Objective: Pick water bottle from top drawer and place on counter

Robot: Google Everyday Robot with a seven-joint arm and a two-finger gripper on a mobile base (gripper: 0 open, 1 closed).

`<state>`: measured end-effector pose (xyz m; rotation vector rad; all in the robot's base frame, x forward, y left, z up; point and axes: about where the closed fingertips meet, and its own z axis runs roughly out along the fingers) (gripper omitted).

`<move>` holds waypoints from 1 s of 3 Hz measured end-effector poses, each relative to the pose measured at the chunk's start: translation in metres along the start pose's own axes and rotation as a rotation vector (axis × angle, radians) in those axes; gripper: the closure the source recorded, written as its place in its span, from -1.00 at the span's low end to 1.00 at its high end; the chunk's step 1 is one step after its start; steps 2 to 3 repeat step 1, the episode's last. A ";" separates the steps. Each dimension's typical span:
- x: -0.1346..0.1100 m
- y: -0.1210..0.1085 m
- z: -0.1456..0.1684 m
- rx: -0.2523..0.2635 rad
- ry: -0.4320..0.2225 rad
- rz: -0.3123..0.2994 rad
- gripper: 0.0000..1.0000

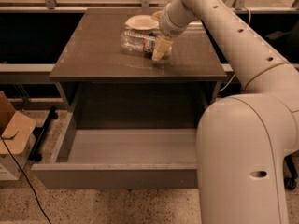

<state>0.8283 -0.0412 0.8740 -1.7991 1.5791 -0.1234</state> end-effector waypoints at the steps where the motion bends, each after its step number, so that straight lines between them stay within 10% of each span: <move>1: 0.000 0.000 0.000 0.000 0.000 0.000 -1.00; 3: 0.000 0.000 0.000 0.000 0.000 0.000 -1.00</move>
Offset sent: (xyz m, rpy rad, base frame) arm 0.0000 0.0000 0.0000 0.0000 0.0000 0.0000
